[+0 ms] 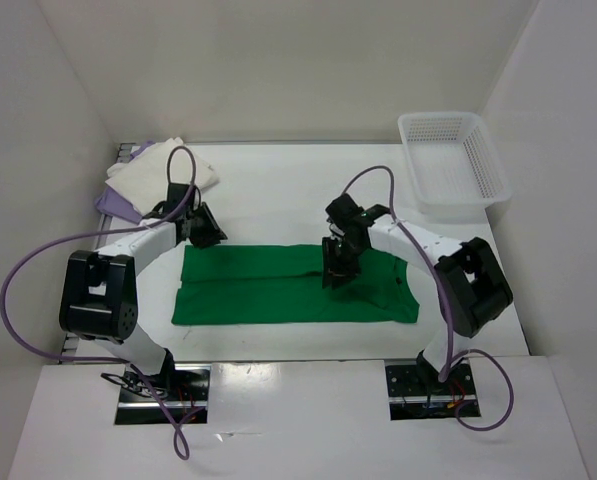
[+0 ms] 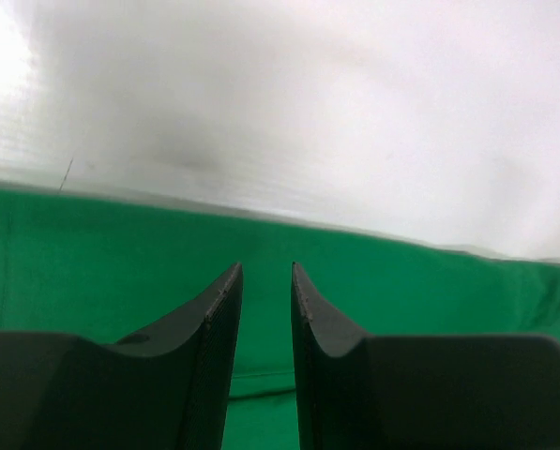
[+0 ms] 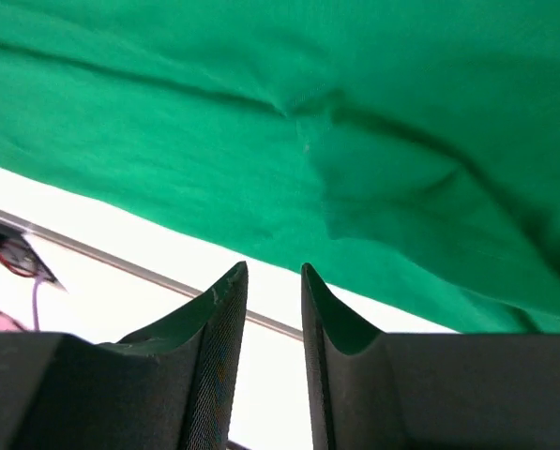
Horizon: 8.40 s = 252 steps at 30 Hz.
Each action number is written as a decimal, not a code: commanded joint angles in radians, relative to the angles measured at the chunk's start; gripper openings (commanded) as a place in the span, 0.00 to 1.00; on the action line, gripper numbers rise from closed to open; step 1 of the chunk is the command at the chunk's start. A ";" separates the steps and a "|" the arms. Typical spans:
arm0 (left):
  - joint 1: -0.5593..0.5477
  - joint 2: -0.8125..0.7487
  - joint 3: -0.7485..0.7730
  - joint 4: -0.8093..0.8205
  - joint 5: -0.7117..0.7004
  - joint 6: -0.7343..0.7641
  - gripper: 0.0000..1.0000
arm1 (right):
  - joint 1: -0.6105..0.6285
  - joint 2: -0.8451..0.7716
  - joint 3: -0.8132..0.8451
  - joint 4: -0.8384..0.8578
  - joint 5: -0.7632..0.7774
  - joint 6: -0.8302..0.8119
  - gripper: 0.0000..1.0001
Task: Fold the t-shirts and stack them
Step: Fold the other side of the tshirt into a rectangle, then rotate the tshirt 90 degrees, then grab the bottom of the folded rectangular tshirt with both arms
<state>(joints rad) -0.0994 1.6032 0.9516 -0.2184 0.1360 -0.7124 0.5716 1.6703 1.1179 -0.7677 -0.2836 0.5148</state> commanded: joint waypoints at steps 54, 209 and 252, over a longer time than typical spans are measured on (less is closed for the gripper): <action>-0.016 -0.058 -0.070 0.053 0.111 -0.036 0.34 | 0.056 0.131 0.086 -0.031 0.221 -0.098 0.04; 0.127 -0.200 -0.111 -0.180 0.266 0.111 0.72 | 0.053 0.344 0.064 0.619 -0.072 0.344 0.02; -0.368 0.101 -0.117 -0.196 0.404 0.131 0.42 | -0.233 -0.393 -0.607 0.331 -0.060 0.416 0.38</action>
<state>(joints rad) -0.4637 1.6768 0.8234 -0.4080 0.5560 -0.6079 0.3286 1.2648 0.5266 -0.4686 -0.3218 0.9115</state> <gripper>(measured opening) 0.439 0.391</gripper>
